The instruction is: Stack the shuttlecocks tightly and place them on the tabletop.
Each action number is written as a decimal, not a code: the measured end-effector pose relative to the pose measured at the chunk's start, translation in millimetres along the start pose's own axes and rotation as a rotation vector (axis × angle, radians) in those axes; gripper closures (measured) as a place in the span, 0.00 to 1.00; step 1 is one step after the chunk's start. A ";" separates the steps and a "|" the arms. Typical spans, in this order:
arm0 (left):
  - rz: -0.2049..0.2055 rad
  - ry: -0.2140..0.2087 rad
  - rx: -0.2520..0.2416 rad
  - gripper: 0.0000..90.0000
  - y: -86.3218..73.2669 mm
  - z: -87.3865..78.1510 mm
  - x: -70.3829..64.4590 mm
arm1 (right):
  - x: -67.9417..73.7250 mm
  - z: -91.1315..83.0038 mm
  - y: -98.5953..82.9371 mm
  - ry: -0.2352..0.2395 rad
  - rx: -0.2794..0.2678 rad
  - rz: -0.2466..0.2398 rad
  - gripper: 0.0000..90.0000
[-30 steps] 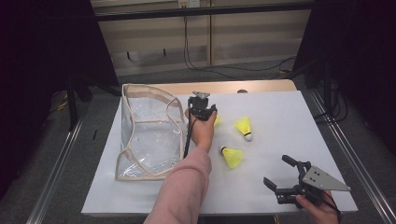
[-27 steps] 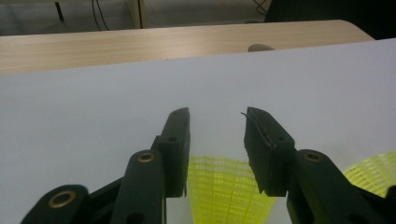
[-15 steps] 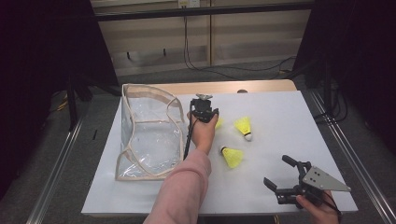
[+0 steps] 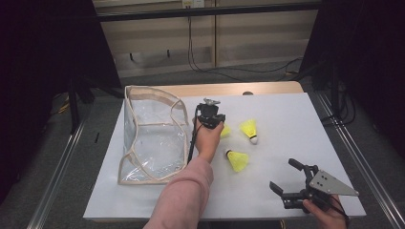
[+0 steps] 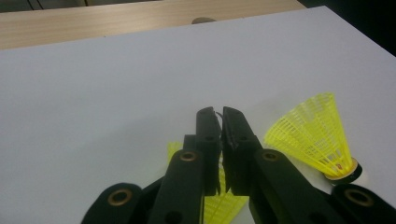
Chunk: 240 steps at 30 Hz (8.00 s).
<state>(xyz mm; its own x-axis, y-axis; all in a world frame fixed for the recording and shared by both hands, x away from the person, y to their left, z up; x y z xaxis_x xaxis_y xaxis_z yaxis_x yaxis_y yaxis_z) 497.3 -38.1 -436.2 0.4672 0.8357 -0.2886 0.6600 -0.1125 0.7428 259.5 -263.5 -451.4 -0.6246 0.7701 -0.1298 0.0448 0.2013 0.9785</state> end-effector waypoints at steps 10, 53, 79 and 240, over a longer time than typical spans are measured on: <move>-0.010 0.030 -0.029 0.88 1.7 -1.4 2.2 | 0.5 0.1 0.3 0.004 -0.001 0.003 0.01; 0.131 0.046 -0.061 0.97 -0.4 5.9 10.5 | -0.6 0.0 0.1 -0.001 -0.003 0.002 0.01; 0.092 0.013 -0.013 0.95 -7.2 6.2 6.5 | -0.2 0.0 -0.1 0.003 -0.001 -0.001 0.01; 0.073 -0.160 -0.002 0.07 -70.0 -59.7 -43.5 | -0.1 0.8 -0.5 -0.004 0.007 -0.005 0.01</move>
<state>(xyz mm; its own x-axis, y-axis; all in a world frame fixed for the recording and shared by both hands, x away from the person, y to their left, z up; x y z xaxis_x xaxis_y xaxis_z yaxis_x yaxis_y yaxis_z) 395.6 -34.6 -439.6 0.6015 0.7291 -0.3264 0.6199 -0.1683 0.7664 260.2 -263.2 -452.0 -0.6219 0.7714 -0.1350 0.0471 0.2089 0.9768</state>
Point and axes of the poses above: each handheld gripper's, and its own axes: z roughly forward along the jaws, y roughly out of its top, x roughly to its left, the point moved 4 cm from there along z, roughly forward along the jaws, and after that the axes turned 8 degrees about -z, right-handed, at the moved point
